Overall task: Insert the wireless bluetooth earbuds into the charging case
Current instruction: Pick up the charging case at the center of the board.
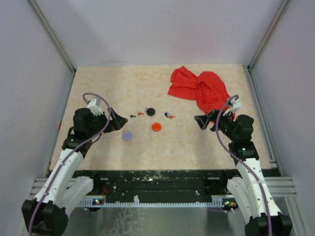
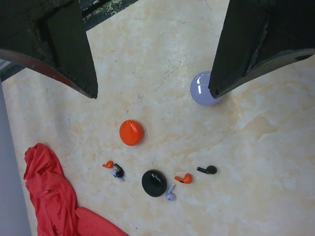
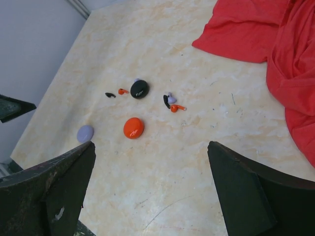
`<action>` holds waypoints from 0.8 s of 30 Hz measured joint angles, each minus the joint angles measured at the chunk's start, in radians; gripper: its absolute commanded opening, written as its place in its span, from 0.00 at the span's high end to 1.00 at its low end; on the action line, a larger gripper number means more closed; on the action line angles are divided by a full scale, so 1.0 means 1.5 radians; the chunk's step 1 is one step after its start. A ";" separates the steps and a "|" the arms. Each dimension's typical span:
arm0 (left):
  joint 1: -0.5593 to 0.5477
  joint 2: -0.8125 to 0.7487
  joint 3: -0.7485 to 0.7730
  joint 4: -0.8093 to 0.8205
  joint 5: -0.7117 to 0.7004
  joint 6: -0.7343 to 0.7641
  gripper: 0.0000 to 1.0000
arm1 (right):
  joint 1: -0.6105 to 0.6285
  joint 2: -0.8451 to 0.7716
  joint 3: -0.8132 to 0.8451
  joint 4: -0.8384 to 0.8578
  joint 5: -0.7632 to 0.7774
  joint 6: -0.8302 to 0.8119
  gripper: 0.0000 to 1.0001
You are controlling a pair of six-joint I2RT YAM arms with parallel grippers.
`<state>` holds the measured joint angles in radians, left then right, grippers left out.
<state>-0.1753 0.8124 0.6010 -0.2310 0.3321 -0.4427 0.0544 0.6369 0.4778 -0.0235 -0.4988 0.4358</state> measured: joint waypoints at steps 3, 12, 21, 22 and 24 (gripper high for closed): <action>0.000 0.000 0.000 -0.004 -0.012 -0.010 0.00 | 0.002 0.001 0.000 0.000 0.000 -0.004 0.02; 0.000 0.033 -0.001 -0.029 -0.034 -0.033 0.00 | 0.008 0.001 0.000 0.000 -0.002 -0.005 0.02; -0.007 0.087 -0.018 -0.027 -0.027 -0.058 0.00 | 0.018 0.007 0.000 -0.001 -0.002 -0.007 0.02; -0.014 0.098 -0.026 -0.024 -0.029 -0.064 0.00 | 0.020 0.009 -0.001 0.000 -0.003 -0.008 0.02; -0.044 0.131 -0.035 -0.023 -0.046 -0.073 0.00 | 0.025 0.014 -0.004 0.002 -0.003 -0.009 0.02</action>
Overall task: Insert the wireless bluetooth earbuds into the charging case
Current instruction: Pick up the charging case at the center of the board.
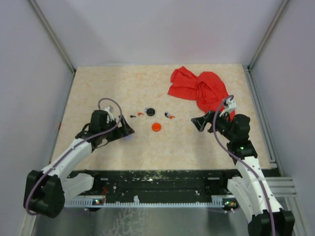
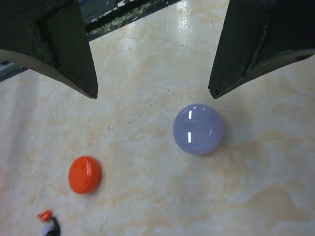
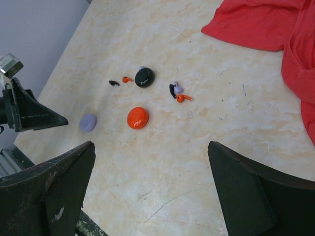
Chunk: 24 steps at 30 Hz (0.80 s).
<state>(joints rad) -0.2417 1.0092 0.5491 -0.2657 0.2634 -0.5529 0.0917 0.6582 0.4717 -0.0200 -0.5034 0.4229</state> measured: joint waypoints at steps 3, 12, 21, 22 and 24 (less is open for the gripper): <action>-0.079 0.050 0.008 -0.013 -0.062 -0.008 0.00 | 0.009 0.018 -0.002 -0.002 -0.005 0.000 0.02; -0.200 0.121 0.086 -0.091 -0.289 -0.008 0.04 | 0.040 0.055 -0.018 0.016 -0.029 0.000 0.02; -0.225 0.187 0.092 -0.115 -0.365 -0.008 0.05 | 0.058 0.081 -0.018 0.030 -0.032 0.000 0.02; -0.225 0.190 0.092 -0.114 -0.367 -0.008 0.05 | 0.059 0.081 -0.018 0.032 -0.032 0.000 0.02; -0.226 0.198 0.092 -0.109 -0.368 -0.007 0.07 | 0.060 0.081 -0.018 0.036 -0.032 0.000 0.02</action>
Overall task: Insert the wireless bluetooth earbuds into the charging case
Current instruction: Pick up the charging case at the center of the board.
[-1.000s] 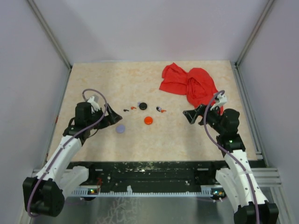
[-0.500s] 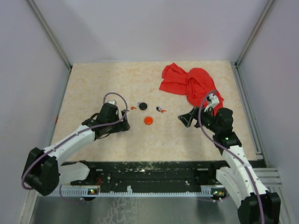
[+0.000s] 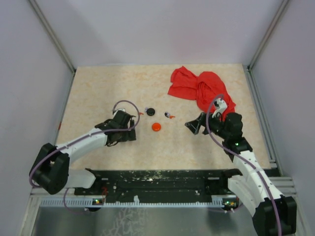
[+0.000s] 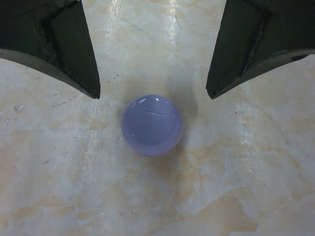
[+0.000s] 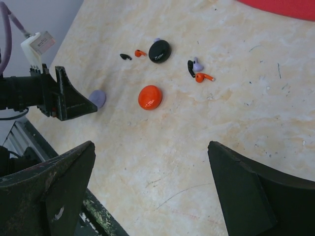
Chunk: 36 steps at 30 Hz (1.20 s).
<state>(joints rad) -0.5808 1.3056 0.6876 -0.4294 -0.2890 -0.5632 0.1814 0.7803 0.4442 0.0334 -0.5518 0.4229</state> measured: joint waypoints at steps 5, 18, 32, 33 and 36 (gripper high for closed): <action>0.000 0.031 0.000 0.019 -0.005 0.004 0.12 | 0.003 0.000 0.000 0.002 0.000 0.000 0.02; 0.000 0.082 0.004 0.059 -0.022 0.022 0.31 | 0.018 0.000 0.000 0.003 0.001 -0.002 0.02; -0.013 0.101 0.012 0.130 0.071 0.090 0.53 | 0.058 0.023 0.000 0.003 0.001 -0.002 0.02; -0.018 0.104 0.013 0.137 0.078 0.095 0.53 | 0.061 0.027 0.000 0.004 0.002 -0.002 0.02; -0.036 0.110 0.014 0.156 0.093 0.114 0.54 | 0.068 0.043 0.000 0.012 0.002 -0.002 0.02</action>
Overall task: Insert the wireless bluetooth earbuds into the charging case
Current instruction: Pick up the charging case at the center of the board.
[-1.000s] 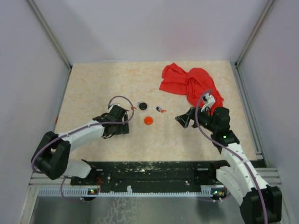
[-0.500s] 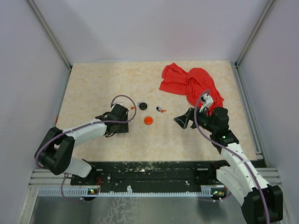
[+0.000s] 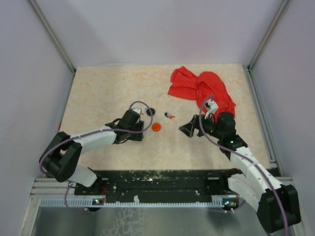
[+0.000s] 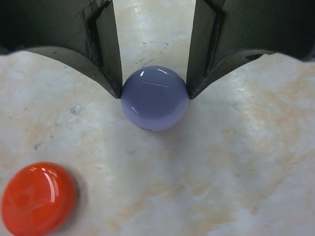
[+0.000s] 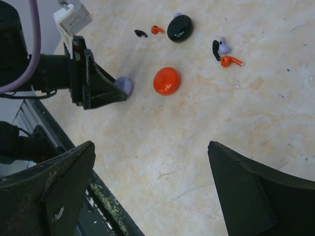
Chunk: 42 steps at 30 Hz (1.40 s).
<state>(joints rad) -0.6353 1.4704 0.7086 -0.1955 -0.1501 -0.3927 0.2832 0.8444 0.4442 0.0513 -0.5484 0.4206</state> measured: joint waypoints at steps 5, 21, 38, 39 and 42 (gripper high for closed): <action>-0.045 0.003 0.000 0.038 0.025 0.045 0.54 | 0.005 0.064 0.000 0.070 -0.042 0.043 0.02; -0.142 -0.071 -0.018 0.241 0.157 0.314 0.54 | 0.045 0.369 0.114 0.202 -0.168 0.160 0.24; -0.182 -0.070 0.000 0.234 0.175 0.388 0.54 | 0.099 0.461 0.141 0.262 -0.213 0.197 0.44; -0.182 -0.070 0.000 0.234 0.175 0.388 0.54 | 0.100 0.461 0.141 0.259 -0.215 0.194 0.45; -0.182 -0.070 0.000 0.234 0.175 0.389 0.54 | 0.104 0.461 0.141 0.247 -0.219 0.181 0.49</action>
<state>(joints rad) -0.9081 1.3647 0.7086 0.1555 0.1127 0.1913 0.4397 1.5352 0.6563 0.4213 -0.8764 0.6922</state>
